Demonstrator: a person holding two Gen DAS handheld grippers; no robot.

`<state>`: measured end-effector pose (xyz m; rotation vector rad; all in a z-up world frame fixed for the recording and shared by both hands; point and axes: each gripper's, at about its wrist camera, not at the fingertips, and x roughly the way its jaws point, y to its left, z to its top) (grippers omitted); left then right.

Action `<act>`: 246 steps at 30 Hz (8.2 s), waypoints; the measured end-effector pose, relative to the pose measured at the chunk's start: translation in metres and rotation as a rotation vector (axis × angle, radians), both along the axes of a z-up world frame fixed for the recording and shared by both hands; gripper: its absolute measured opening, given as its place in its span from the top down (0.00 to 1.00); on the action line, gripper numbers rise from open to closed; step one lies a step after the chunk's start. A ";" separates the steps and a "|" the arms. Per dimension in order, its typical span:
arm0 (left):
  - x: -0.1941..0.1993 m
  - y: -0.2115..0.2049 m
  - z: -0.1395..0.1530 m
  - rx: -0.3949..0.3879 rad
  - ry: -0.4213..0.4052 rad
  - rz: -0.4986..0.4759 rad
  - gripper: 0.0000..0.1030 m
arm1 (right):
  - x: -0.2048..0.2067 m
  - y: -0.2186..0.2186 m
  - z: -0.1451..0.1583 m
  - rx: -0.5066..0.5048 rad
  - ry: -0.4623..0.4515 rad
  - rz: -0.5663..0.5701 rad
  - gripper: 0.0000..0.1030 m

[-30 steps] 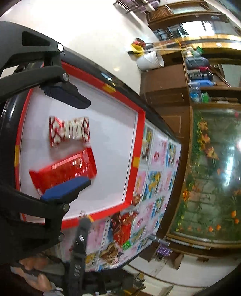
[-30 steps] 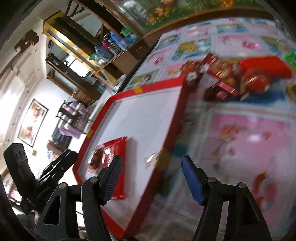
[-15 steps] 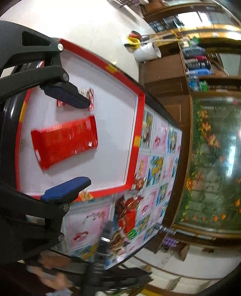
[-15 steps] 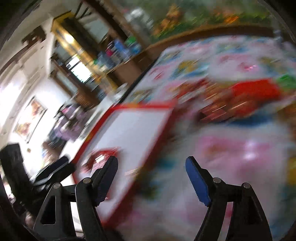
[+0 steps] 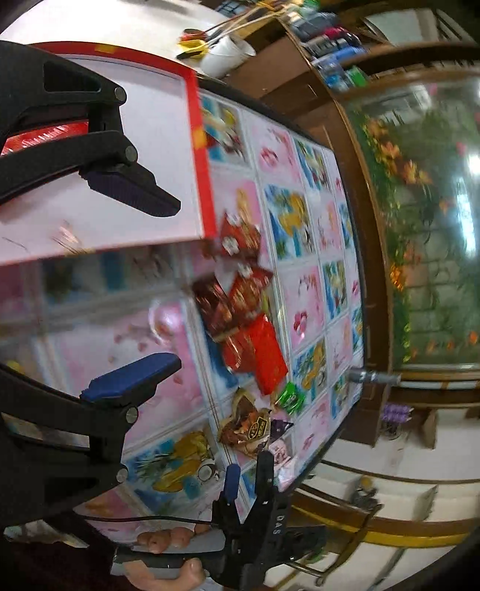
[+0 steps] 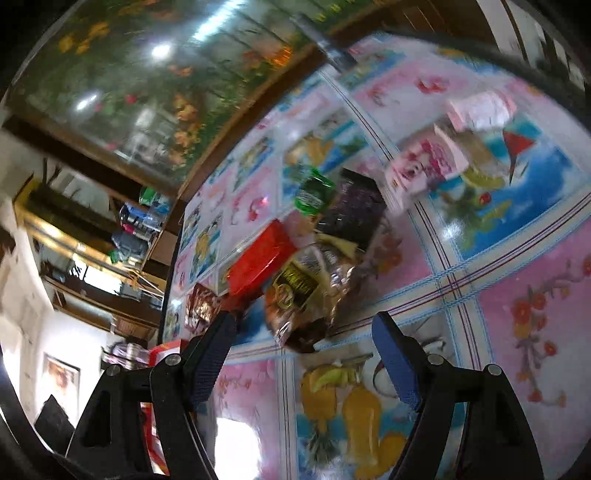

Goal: Organize snacks
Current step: 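Grasp the red snack packet with the left tool while the right tool grasps the gold nut bag, then carry both packets over the tray and open both tools to drop them inside, then grasp the red gold-lettered cake bar with the left tool while the right tool grasps the dark purple packet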

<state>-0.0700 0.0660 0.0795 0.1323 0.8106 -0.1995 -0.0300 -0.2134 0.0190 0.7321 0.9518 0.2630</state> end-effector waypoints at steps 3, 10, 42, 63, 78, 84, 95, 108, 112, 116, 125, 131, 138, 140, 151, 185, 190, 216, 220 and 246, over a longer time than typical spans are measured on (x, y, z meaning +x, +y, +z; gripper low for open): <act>0.013 -0.021 -0.003 0.002 0.023 -0.030 0.26 | 0.014 0.004 -0.015 0.033 0.052 0.021 0.24; 0.037 -0.053 -0.019 0.059 0.068 -0.049 0.26 | 0.050 0.032 -0.020 -0.018 0.048 0.161 0.49; 0.095 -0.121 -0.072 0.063 0.220 -0.267 0.85 | 0.033 -0.008 -0.030 0.185 0.041 0.133 0.60; 0.086 -0.117 -0.041 0.119 0.095 -0.227 0.38 | 0.049 0.038 -0.021 -0.047 -0.040 0.172 0.80; 0.099 -0.136 -0.070 0.095 0.155 -0.272 0.71 | 0.046 -0.010 -0.023 0.083 0.008 0.044 0.83; 0.078 -0.138 -0.067 0.041 0.144 -0.294 0.71 | 0.050 -0.007 -0.031 0.136 0.066 0.056 0.53; -0.003 -0.083 -0.045 -0.113 0.110 -0.186 0.71 | 0.045 0.045 -0.011 -0.238 -0.098 0.093 0.33; -0.063 -0.006 -0.023 -0.223 0.057 -0.051 0.70 | 0.034 0.055 -0.010 -0.316 -0.156 0.123 0.75; -0.068 0.019 -0.013 -0.235 0.017 0.000 0.70 | 0.026 0.052 -0.011 -0.221 -0.136 0.117 0.82; -0.073 0.048 -0.007 -0.240 -0.023 0.063 0.70 | 0.015 0.051 -0.013 -0.100 -0.129 0.127 0.85; -0.075 0.106 -0.020 -0.252 -0.011 0.207 0.70 | -0.005 0.079 -0.024 0.076 -0.110 0.209 0.91; -0.079 0.120 -0.021 -0.235 -0.027 0.232 0.70 | -0.010 0.099 -0.019 -0.029 -0.083 0.188 0.63; -0.079 0.128 -0.025 -0.261 -0.022 0.232 0.70 | -0.004 0.146 -0.009 -0.185 -0.070 0.212 0.37; -0.079 0.131 -0.027 -0.262 -0.018 0.238 0.70 | -0.002 0.164 -0.012 -0.292 -0.051 0.215 0.38; -0.081 0.153 -0.030 -0.290 -0.013 0.258 0.69 | -0.026 0.170 -0.004 -0.475 -0.130 0.249 0.69; -0.091 0.191 -0.036 -0.141 -0.064 0.424 0.30 | -0.077 0.326 0.015 -0.009 -0.198 0.729 0.50; -0.086 0.179 -0.031 -0.126 -0.083 0.419 0.26 | -0.053 0.290 0.024 0.014 -0.229 0.628 0.41; 0.000 0.009 0.011 0.282 -0.183 0.312 0.15 | 0.044 0.083 0.035 -0.057 -0.261 0.145 0.29; 0.015 -0.012 0.013 0.287 -0.173 0.278 0.15 | 0.047 0.075 0.044 -0.138 -0.302 0.148 0.29; 0.193 -0.106 -0.058 0.253 0.108 -0.030 0.15 | 0.070 -0.083 0.032 0.088 -0.198 -0.155 0.29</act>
